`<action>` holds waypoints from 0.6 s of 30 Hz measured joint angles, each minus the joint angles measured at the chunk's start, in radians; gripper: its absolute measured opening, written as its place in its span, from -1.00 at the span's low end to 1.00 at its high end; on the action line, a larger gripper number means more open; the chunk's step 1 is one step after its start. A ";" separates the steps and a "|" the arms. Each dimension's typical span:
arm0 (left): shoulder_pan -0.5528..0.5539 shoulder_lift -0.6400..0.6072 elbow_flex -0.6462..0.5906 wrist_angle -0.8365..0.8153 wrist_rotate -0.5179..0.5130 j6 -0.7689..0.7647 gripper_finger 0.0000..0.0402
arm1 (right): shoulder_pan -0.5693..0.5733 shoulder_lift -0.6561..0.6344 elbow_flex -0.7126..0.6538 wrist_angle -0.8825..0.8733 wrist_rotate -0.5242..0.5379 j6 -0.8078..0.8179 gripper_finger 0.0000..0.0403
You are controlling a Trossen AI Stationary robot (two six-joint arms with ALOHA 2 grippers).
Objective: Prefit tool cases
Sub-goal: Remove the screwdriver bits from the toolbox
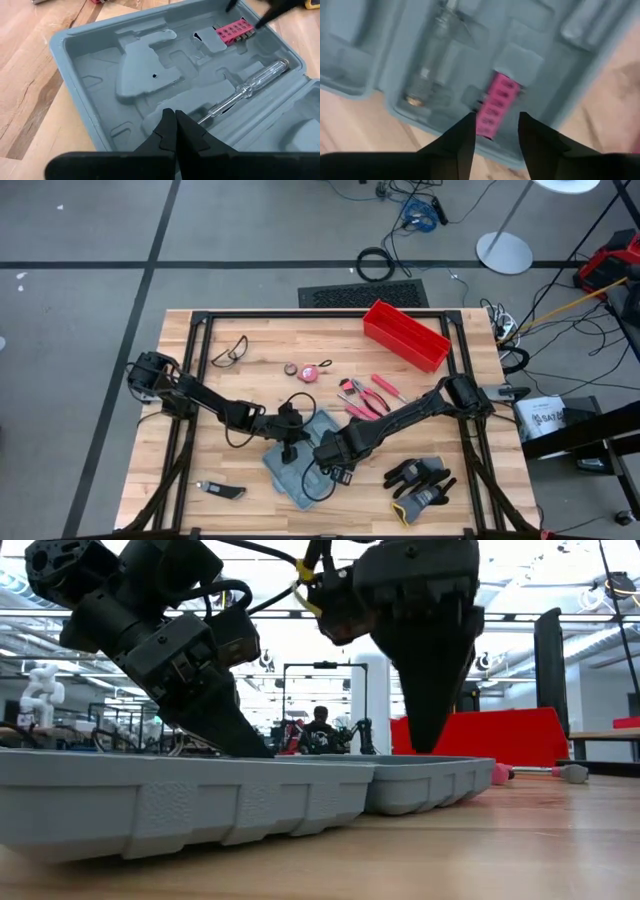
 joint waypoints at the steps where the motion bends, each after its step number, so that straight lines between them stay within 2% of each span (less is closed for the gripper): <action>1: 0.000 0.000 0.000 0.000 -0.001 0.000 -0.99 | 0.000 0.000 -0.008 0.020 -0.001 -0.001 -0.31; 12: 0.000 0.000 0.000 -0.002 -0.003 0.000 -0.99 | -0.016 -0.010 -0.162 0.222 -0.066 -0.010 -0.32; 15: 0.000 0.000 0.000 -0.004 -0.004 0.000 -0.99 | -0.024 -0.010 -0.188 0.256 -0.092 -0.030 -0.46; 18: 0.000 0.000 0.000 -0.007 -0.005 0.000 -0.99 | -0.028 -0.010 -0.203 0.283 -0.093 -0.046 -0.72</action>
